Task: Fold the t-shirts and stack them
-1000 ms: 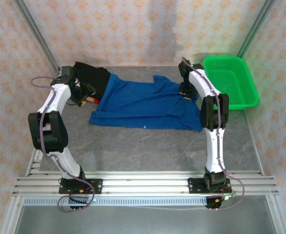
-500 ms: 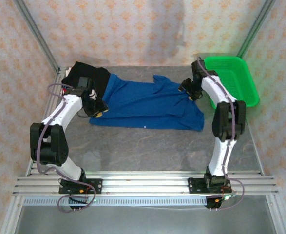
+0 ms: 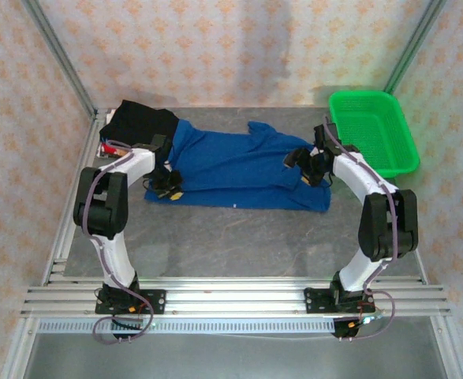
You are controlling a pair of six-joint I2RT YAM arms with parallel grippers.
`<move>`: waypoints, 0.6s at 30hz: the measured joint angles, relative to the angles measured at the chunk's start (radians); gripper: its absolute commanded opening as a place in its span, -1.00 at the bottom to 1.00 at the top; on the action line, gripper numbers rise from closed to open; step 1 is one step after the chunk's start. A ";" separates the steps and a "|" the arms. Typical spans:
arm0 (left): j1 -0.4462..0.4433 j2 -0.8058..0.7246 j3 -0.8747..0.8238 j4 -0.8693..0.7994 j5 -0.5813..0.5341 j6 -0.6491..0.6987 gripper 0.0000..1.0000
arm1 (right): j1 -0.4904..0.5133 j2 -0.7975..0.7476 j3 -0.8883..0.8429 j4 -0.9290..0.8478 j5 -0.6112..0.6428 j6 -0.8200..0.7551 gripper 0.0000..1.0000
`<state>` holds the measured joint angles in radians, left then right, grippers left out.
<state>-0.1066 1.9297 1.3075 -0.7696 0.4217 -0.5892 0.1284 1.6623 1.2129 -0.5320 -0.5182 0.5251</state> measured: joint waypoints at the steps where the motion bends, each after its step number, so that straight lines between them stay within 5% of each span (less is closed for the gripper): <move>1: 0.000 0.022 0.024 0.001 -0.010 -0.005 -0.88 | 0.000 0.000 0.000 0.013 -0.005 0.003 0.51; 12: 0.000 0.154 0.257 0.018 -0.073 -0.020 -0.86 | 0.000 0.032 -0.062 0.077 -0.019 0.025 0.51; 18: 0.000 0.180 0.400 0.021 -0.128 -0.027 -0.55 | 0.000 0.059 -0.086 0.077 -0.021 0.025 0.51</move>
<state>-0.1070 2.1098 1.7077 -0.7490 0.2939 -0.6163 0.1284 1.7210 1.1271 -0.4549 -0.5388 0.5503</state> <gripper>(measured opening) 0.164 0.755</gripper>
